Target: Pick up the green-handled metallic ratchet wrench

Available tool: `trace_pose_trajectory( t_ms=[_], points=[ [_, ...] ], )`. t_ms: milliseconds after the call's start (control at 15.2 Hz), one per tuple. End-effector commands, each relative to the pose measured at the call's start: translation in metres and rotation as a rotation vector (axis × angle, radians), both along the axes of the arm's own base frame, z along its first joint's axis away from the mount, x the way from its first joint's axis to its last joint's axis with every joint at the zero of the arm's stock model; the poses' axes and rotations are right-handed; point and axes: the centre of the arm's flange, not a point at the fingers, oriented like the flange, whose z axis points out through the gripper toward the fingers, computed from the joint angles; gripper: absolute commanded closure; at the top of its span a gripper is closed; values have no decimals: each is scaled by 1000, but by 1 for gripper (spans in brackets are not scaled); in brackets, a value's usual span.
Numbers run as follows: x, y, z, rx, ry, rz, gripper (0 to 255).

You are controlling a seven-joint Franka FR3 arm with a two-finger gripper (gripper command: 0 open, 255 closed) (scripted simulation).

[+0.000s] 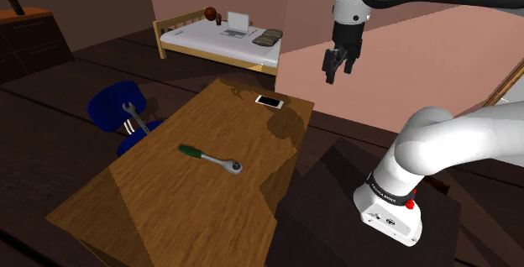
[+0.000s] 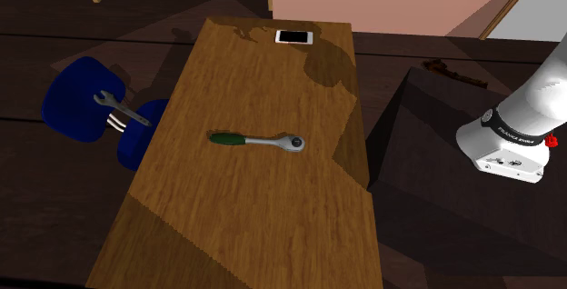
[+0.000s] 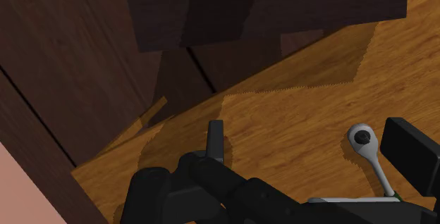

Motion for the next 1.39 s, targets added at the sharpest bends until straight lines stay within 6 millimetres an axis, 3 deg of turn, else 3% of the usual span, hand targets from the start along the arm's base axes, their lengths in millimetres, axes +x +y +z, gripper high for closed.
trace_pose_trajectory(
  t_ms=[0,1320],
  points=[
    [0,0,0,0,0,0,0],
    [158,68,-191,60,-30,217,0]
  ],
)
